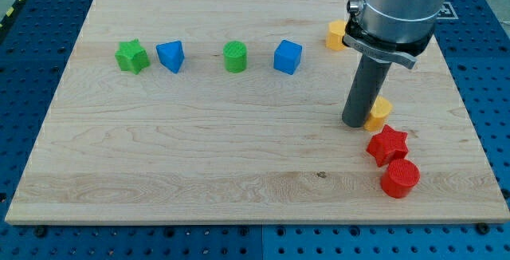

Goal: Place the yellow hexagon right to the blue cube

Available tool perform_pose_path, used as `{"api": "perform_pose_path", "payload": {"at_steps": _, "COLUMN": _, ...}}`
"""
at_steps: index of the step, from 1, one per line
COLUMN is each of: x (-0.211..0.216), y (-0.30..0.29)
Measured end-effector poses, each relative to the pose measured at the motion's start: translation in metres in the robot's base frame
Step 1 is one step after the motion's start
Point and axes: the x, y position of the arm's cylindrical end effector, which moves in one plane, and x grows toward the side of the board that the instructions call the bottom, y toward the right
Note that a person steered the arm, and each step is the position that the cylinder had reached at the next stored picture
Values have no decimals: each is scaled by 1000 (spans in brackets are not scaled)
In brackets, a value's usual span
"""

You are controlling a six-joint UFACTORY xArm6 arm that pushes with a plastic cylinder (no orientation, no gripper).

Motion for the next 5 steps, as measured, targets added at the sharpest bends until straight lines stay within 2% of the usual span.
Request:
{"api": "perform_pose_path", "payload": {"at_steps": 1, "x": -4, "y": -12}}
{"api": "perform_pose_path", "payload": {"at_steps": 2, "x": -39, "y": -14}}
{"api": "perform_pose_path", "payload": {"at_steps": 5, "x": -159, "y": 56}}
